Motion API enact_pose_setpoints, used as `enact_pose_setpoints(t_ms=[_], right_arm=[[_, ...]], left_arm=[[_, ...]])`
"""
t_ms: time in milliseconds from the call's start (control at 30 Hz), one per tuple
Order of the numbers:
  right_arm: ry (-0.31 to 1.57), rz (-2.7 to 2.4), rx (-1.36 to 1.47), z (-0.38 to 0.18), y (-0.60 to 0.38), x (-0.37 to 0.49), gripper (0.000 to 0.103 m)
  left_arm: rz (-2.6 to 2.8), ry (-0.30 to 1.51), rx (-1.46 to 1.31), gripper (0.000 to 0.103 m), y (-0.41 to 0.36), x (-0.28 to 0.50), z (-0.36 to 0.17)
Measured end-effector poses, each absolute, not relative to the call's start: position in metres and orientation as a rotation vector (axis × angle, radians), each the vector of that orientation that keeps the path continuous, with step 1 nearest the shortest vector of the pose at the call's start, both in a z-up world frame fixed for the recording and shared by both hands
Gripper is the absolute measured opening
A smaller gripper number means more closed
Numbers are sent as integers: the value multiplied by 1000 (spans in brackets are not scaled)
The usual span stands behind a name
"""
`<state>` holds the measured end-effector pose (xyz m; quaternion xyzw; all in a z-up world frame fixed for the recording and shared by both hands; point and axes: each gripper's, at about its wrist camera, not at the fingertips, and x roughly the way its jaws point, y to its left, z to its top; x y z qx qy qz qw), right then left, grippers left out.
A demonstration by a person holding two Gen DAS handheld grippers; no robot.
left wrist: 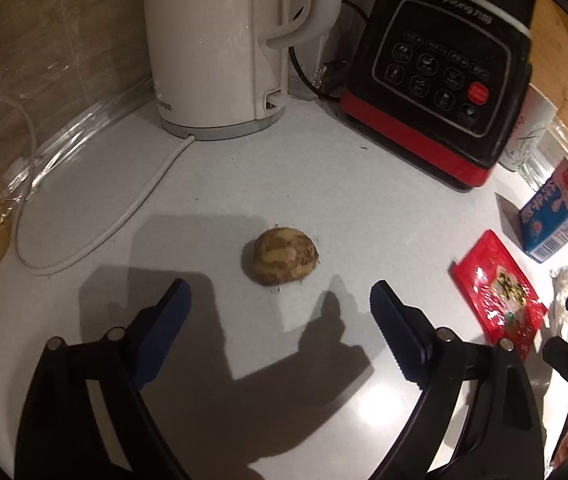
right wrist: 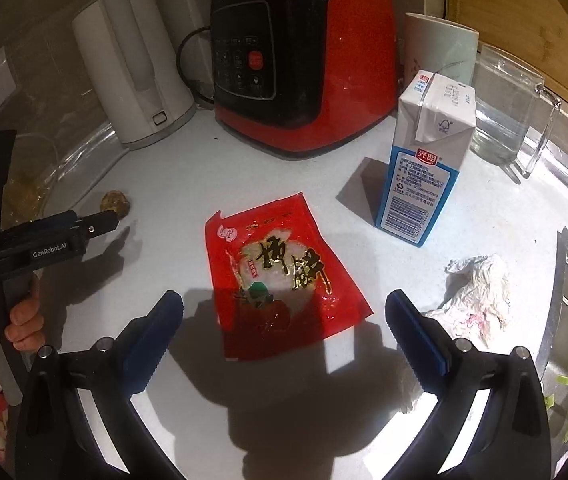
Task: Collect trash
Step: 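Grasp the round brown fruit with the left tool while the right tool grasps the red snack packet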
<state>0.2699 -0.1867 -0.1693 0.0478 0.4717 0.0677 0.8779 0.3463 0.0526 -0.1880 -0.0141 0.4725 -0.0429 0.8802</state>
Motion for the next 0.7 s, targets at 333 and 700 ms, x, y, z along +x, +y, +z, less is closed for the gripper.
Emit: enact_pose_setpoints(t_ms=[333,700], right_arm=[[980,144,118,-178,-192,277,100],[1006,197,19,-188,-170,298,100]], left_arm=[[-69,990,2,60,51,366,-205],[-94,968,20,36,45,369,-204]])
